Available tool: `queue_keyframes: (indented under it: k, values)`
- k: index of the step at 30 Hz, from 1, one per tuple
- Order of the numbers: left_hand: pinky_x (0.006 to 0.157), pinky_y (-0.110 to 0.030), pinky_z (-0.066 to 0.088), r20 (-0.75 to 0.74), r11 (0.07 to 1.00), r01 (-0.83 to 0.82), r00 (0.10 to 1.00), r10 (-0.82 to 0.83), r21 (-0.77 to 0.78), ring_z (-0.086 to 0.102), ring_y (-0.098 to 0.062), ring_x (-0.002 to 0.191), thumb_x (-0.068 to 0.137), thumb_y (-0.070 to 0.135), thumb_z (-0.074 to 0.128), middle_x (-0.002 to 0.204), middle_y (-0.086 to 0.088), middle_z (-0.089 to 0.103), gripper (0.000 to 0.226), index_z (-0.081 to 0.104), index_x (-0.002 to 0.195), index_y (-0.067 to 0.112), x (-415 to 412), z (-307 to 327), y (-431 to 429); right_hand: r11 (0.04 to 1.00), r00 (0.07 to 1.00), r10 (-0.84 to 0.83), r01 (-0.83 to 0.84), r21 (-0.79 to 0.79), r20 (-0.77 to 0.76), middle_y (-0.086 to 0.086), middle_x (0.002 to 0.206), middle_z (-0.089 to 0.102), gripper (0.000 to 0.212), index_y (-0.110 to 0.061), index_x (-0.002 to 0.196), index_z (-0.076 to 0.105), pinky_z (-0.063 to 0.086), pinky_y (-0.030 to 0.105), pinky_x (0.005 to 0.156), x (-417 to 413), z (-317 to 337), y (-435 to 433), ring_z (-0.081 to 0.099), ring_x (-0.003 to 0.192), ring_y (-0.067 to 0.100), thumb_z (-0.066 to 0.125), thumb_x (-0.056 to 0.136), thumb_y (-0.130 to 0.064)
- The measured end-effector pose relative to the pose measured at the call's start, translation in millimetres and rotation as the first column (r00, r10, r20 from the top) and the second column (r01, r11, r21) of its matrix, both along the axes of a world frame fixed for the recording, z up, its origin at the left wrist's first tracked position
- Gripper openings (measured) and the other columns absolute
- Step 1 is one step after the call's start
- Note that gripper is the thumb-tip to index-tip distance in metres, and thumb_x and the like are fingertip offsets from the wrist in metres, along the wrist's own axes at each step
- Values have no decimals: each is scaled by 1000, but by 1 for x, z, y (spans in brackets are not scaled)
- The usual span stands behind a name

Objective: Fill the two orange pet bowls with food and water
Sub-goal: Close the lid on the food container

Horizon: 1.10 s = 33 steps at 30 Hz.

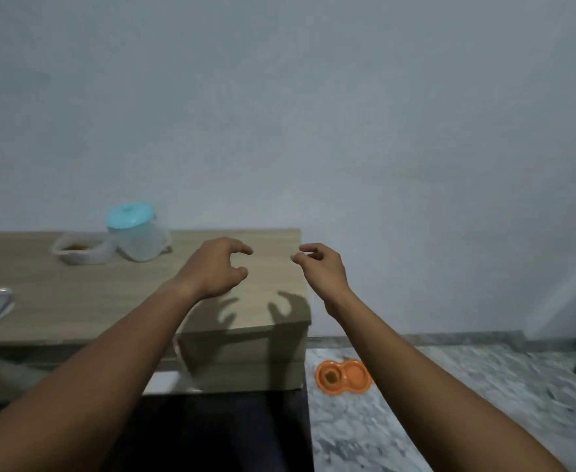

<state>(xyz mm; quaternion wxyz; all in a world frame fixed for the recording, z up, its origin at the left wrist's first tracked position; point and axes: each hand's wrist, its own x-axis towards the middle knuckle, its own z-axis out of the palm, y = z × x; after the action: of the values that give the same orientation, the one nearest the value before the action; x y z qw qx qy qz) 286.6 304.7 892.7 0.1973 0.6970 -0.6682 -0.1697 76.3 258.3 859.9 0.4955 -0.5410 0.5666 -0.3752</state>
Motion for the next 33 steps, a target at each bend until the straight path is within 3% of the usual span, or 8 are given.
queue_keyframes:
  k: [8,13,16,19,24,28,33]
  values:
    - [101,-31,44,-11,982,-173,985,174,71,60,-19,120,83,21,72,139,-1,61,43,67,125,26,190,-14,75,992,992,122,-121,40,-26,5,117,69,30,-23,115,71,53,38,95,198,-20,54,66,104,21,73,85,-31]
    - [104,-32,44,-24,954,-271,961,276,126,58,-18,124,82,25,72,139,1,61,45,67,127,27,285,-41,91,977,978,208,-206,59,-22,3,110,71,25,-25,109,72,53,33,85,305,-42,50,67,97,18,73,84,-29]
    - [99,-31,46,-25,929,-336,939,344,153,63,-22,116,84,25,72,139,-2,60,45,67,129,26,338,-55,93,961,963,268,-266,81,-20,-2,103,70,24,-23,111,71,53,31,87,364,-58,41,66,95,16,72,87,-25]
    - [93,-29,48,-53,893,-399,907,417,209,66,-21,107,85,24,73,134,-6,64,43,67,128,25,388,-66,94,938,945,326,-322,127,-19,-10,90,66,25,-18,115,69,50,25,77,416,-72,34,62,81,6,70,90,-19]
    - [87,-27,46,-24,868,-427,894,447,254,65,-23,106,84,22,72,128,-9,67,41,68,124,22,460,-84,87,920,931,362,-348,182,-50,-6,90,69,24,-21,111,71,54,34,90,487,-89,30,66,84,13,73,87,-21]
    - [98,-32,45,-7,874,-411,904,427,259,62,-22,115,85,22,71,130,-5,66,38,68,123,19,512,-105,86,920,932,352,-325,219,-92,0,97,75,14,-27,94,69,55,37,84,538,-108,35,71,91,21,77,82,-28]
    - [102,-30,41,-47,875,-388,907,418,291,57,-26,125,87,18,72,137,-8,62,42,67,128,11,584,-135,86,935,947,298,-265,235,-117,4,102,77,13,-28,88,69,57,43,95,598,-136,46,73,96,23,79,79,-30]
